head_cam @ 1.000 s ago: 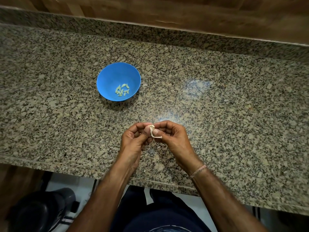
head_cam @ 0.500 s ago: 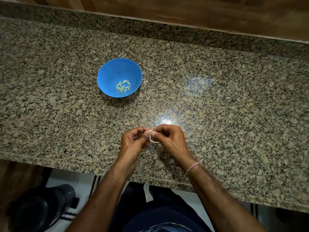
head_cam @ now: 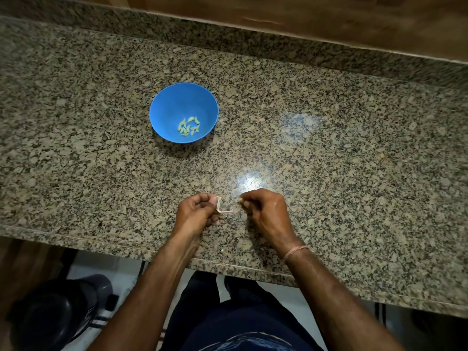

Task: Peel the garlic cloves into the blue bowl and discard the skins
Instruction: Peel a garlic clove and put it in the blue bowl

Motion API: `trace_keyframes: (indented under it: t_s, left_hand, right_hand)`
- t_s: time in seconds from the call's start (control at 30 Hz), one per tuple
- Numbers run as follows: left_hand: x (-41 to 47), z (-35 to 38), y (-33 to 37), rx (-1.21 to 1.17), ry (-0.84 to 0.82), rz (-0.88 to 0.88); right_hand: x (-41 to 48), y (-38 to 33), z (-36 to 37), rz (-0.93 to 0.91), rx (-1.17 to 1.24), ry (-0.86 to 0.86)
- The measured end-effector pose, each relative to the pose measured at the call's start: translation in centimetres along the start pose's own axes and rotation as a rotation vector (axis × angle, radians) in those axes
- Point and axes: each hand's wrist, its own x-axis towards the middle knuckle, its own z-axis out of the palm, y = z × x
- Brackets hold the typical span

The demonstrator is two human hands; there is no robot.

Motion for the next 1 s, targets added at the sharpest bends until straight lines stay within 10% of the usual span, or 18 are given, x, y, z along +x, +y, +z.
trace_keyframes:
  t_s: [1.0]
  left_hand:
    - [-2.2, 1.0, -0.5, -0.105, -0.146, 0.152]
  right_hand:
    - [-1.3, -3.5, -0.1, 0.098, 0.3, -0.024]
